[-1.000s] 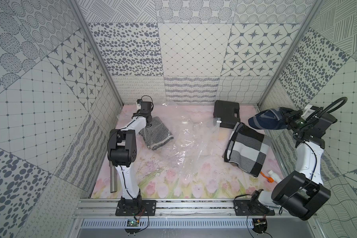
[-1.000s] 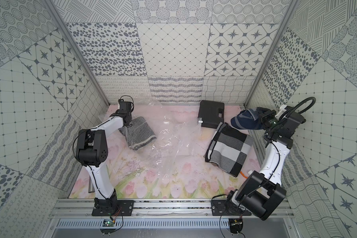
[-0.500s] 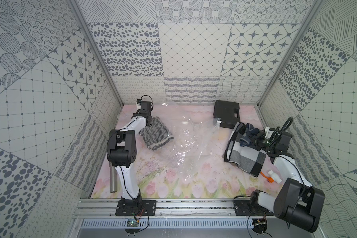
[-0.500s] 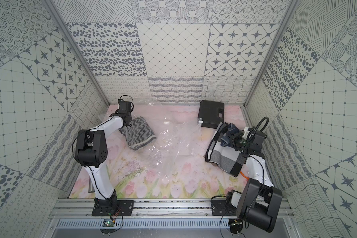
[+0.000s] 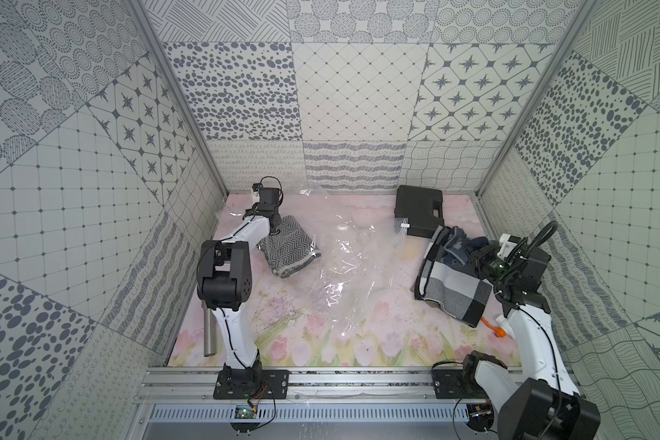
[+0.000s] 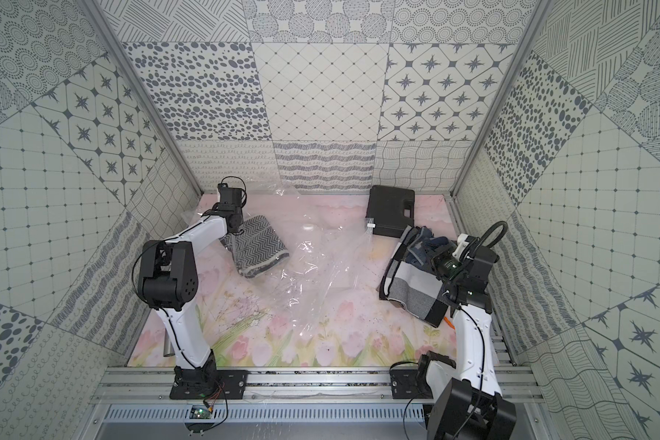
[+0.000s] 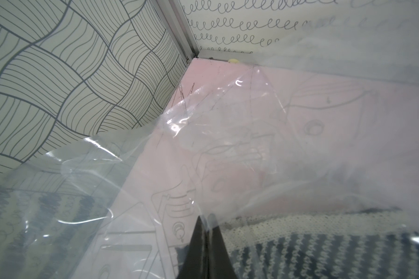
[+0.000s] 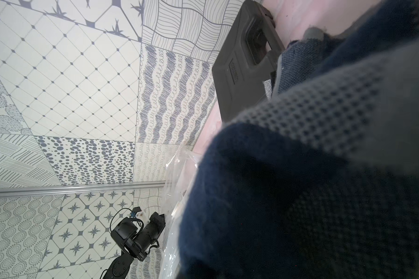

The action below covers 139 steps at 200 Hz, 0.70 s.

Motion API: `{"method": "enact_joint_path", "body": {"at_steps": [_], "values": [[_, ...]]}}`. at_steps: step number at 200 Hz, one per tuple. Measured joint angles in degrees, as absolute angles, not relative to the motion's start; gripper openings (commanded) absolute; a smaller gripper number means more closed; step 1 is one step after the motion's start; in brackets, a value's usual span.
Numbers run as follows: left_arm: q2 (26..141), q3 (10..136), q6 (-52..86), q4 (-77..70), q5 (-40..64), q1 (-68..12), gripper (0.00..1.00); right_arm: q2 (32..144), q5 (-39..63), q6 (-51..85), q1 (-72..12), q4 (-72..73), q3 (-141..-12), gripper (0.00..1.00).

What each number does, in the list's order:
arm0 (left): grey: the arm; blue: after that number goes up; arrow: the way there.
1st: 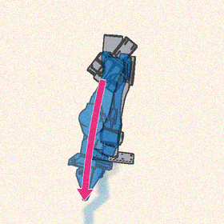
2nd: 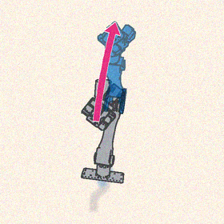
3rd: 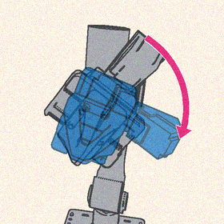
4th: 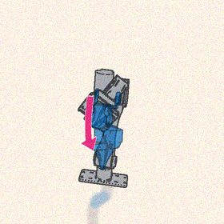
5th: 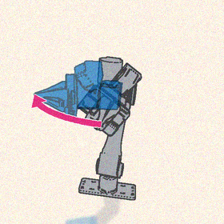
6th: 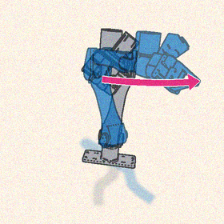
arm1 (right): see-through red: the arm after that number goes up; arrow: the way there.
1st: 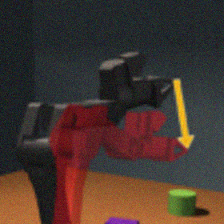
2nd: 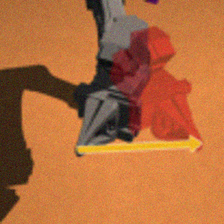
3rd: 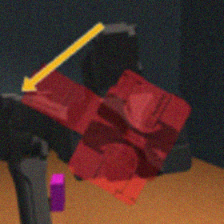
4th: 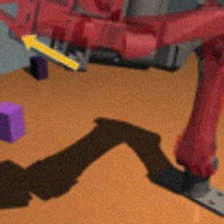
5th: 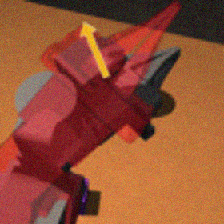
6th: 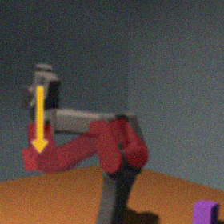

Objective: Take the blanket out of the vacuum bag
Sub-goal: Place the blanket at the center of the board.

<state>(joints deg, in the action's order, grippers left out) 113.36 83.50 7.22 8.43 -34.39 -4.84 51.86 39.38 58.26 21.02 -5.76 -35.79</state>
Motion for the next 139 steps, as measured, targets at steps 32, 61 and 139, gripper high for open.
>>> {"method": "enact_joint_path", "body": {"at_steps": [32,61,139], "values": [[113.36,83.55,7.60,8.40,-33.65,-4.84,0.00,44.12,35.44,61.36,17.17,-6.83,-32.51,0.00],[113.36,83.50,8.01,8.38,-33.52,-4.89,0.00,42.26,33.93,62.48,14.59,-5.74,-24.40,0.00],[113.32,82.83,8.01,8.23,-33.43,-4.93,0.00,36.23,32.99,65.60,14.00,-9.80,-17.19,0.98]]}}
